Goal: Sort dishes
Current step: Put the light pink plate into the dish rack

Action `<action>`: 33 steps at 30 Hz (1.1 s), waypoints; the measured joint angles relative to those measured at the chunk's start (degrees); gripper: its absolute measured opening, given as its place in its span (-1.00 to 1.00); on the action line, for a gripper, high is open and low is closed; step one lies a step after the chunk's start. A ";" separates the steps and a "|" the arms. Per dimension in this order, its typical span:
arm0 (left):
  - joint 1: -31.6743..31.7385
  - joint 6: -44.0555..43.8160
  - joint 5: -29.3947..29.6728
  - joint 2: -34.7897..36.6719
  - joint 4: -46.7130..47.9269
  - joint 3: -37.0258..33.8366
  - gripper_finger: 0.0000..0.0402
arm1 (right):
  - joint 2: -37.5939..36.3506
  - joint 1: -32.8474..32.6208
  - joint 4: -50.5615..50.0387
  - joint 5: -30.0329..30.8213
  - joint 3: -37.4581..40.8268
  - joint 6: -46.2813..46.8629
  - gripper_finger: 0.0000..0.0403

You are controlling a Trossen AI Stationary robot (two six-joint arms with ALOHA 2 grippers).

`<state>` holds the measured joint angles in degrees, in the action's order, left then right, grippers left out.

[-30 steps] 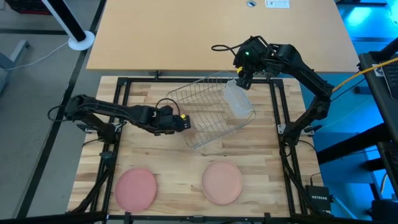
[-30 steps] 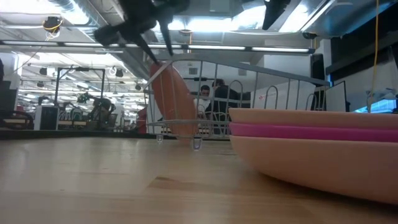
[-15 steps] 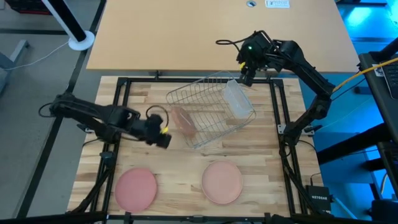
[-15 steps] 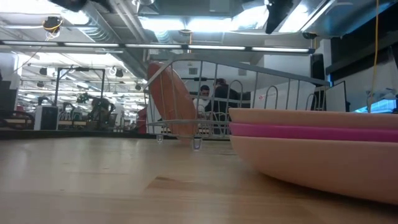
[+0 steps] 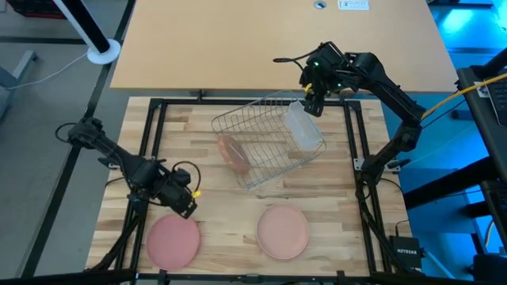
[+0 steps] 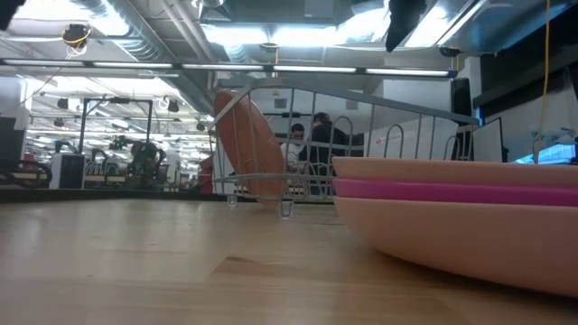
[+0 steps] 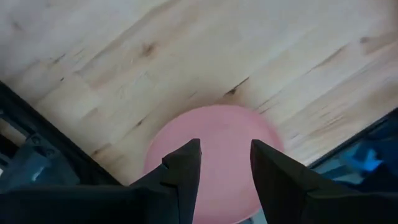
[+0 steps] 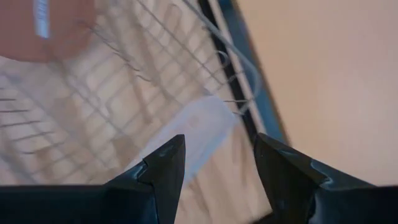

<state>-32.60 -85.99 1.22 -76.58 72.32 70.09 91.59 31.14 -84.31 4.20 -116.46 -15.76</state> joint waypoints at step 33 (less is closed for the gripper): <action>-9.42 20.38 -3.66 -3.88 -10.87 -21.11 -0.34 | 0.02 -16.83 3.42 -7.11 0.00 20.16 -0.02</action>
<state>-42.02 -65.61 -2.45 -80.47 61.45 48.98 91.61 14.30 -80.89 -2.91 -116.46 4.40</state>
